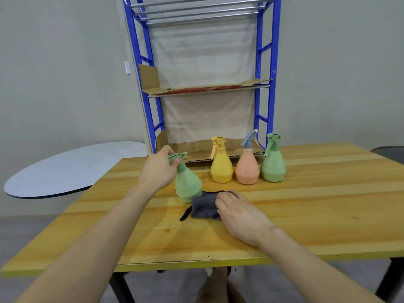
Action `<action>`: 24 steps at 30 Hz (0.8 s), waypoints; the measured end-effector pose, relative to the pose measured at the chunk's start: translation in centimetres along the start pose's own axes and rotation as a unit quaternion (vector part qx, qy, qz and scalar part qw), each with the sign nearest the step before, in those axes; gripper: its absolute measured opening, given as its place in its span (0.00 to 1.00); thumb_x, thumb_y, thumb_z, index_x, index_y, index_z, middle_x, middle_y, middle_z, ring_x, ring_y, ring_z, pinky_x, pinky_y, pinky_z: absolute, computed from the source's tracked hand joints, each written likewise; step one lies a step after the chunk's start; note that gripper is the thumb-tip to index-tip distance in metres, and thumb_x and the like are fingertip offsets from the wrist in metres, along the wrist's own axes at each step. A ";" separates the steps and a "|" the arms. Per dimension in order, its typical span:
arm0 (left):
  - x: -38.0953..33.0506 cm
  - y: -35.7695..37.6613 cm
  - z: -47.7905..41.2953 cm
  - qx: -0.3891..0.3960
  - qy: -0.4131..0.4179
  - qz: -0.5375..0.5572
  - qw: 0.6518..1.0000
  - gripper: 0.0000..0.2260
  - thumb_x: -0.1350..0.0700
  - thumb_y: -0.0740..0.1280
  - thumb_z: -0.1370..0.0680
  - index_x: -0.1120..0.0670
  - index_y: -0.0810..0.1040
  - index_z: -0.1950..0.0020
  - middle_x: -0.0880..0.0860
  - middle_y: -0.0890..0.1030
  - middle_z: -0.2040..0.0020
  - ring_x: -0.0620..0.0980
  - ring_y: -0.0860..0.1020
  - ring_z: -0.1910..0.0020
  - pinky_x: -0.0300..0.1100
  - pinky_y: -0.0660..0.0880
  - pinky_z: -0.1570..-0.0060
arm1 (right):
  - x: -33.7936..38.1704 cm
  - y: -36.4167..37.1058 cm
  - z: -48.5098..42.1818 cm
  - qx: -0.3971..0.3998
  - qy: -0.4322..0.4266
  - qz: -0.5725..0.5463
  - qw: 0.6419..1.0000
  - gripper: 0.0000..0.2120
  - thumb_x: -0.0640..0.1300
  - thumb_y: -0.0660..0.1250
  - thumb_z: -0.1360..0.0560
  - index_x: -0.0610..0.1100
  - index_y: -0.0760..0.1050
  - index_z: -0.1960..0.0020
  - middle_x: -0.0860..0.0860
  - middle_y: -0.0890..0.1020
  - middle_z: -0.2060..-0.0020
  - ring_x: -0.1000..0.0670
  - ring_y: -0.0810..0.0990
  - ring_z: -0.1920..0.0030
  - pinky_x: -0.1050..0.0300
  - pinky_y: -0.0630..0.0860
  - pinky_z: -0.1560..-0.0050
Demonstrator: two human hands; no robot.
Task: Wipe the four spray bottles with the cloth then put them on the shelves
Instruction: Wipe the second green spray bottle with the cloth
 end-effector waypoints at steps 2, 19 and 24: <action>0.5 -0.7 0.0 0.009 -0.001 -0.013 1.000 0.06 0.47 0.67 0.15 0.49 0.75 0.44 0.52 0.84 0.53 0.56 0.83 0.55 0.55 0.84 0.54 | -0.6 -0.2 -0.2 -0.017 0.033 0.004 0.999 0.08 0.41 0.58 0.14 0.47 0.74 0.39 0.48 0.78 0.42 0.46 0.78 0.40 0.45 0.71 0.26; -0.2 -0.6 3.7 0.089 0.055 0.184 0.977 0.05 0.56 0.68 0.14 0.49 0.82 0.41 0.49 0.88 0.54 0.45 0.87 0.59 0.41 0.83 0.61 | -2.7 -11.7 -3.5 -0.289 0.106 -0.180 0.934 0.11 0.50 0.53 0.11 0.47 0.72 0.41 0.52 0.79 0.61 0.44 0.78 0.63 0.46 0.71 0.63; 0.2 0.7 5.7 0.104 0.054 0.280 0.953 0.05 0.59 0.67 0.13 0.54 0.82 0.40 0.53 0.87 0.53 0.53 0.88 0.57 0.42 0.85 0.58 | -3.0 -13.7 -5.7 -0.215 0.081 -0.291 0.929 0.25 0.60 0.55 0.15 0.43 0.75 0.60 0.49 0.74 0.73 0.49 0.74 0.70 0.49 0.69 0.66</action>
Point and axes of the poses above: each hand's wrist, its own z-axis away from the middle knuckle, its own y-axis out of the palm, x = y × z, the point moved 3 cm from there along -z, towards the middle knuckle
